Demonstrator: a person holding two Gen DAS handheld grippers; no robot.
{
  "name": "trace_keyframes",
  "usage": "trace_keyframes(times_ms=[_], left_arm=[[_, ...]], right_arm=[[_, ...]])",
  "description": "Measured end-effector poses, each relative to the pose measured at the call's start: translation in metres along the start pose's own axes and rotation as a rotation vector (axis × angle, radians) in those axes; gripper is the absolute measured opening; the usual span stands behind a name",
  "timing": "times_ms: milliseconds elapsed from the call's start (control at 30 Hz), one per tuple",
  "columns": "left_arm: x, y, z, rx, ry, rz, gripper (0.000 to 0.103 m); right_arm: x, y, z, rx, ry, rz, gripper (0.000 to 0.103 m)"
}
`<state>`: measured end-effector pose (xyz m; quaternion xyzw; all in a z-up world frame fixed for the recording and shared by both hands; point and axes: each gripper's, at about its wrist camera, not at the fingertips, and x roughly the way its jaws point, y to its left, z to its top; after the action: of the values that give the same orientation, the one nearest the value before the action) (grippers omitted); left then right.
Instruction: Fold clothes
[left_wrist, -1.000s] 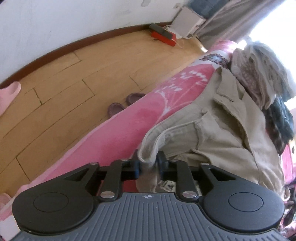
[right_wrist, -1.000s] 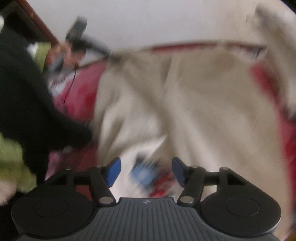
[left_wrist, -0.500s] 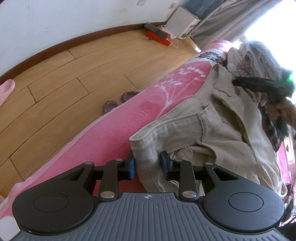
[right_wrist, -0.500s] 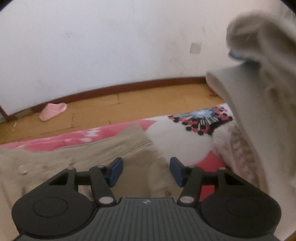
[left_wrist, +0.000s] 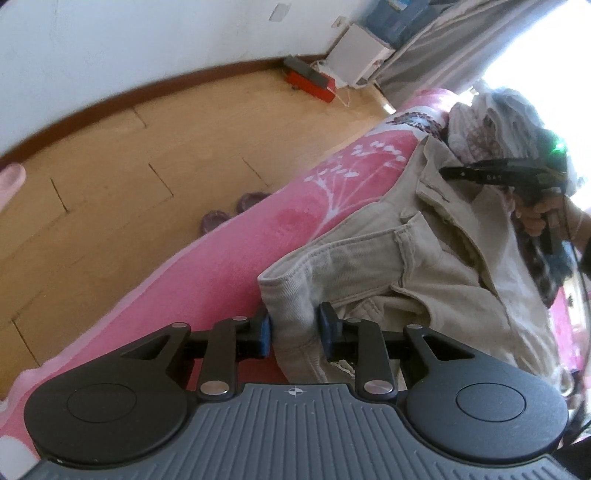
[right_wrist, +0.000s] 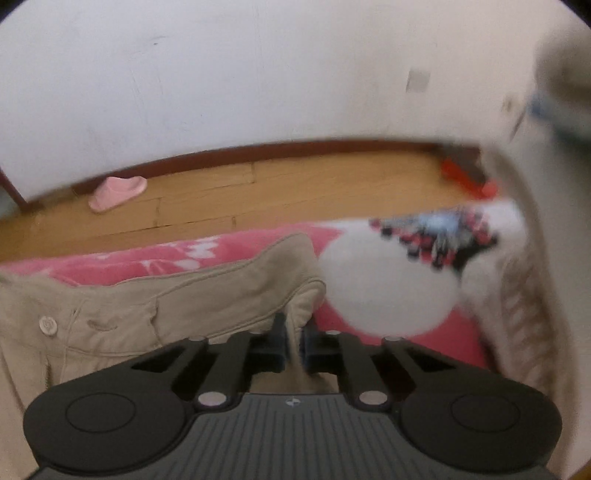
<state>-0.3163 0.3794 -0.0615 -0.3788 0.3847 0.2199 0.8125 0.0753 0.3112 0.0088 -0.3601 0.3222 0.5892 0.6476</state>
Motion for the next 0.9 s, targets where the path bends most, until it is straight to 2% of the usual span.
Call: trace_keyframes(times_ms=[167, 267, 333, 533, 633, 733, 800, 833, 900], left_arm=[[-0.012, -0.005, 0.005, -0.026, -0.066, 0.007, 0.017], [-0.016, -0.007, 0.015, -0.029, -0.107, -0.005, 0.016], [-0.015, -0.008, 0.021, -0.017, -0.12, -0.003, 0.016], [0.008, -0.002, 0.02, 0.01, -0.078, 0.03, 0.017], [0.017, -0.001, 0.02, 0.039, -0.045, 0.041, 0.021], [0.014, 0.002, 0.025, 0.036, -0.018, 0.038, 0.028], [0.007, 0.006, 0.027, 0.025, -0.009, 0.041, 0.037], [0.002, 0.008, 0.028, 0.018, -0.008, 0.043, 0.041], [-0.007, 0.01, 0.027, -0.006, -0.01, 0.041, 0.042]], right_arm=[[-0.034, 0.014, 0.01, -0.053, -0.171, -0.174, 0.008], [-0.036, 0.013, 0.022, -0.044, -0.223, -0.229, 0.008], [-0.024, 0.016, 0.022, -0.061, -0.229, -0.265, 0.008], [0.026, 0.025, 0.016, -0.077, -0.218, -0.341, 0.008], [0.042, 0.025, 0.012, -0.054, -0.208, -0.345, 0.019], [0.047, 0.022, 0.011, -0.026, -0.203, -0.338, 0.038], [0.026, 0.021, 0.011, 0.0, -0.262, -0.324, 0.053], [0.012, 0.022, 0.011, 0.001, -0.301, -0.324, 0.054], [-0.015, 0.026, 0.01, -0.009, -0.353, -0.306, 0.056]])
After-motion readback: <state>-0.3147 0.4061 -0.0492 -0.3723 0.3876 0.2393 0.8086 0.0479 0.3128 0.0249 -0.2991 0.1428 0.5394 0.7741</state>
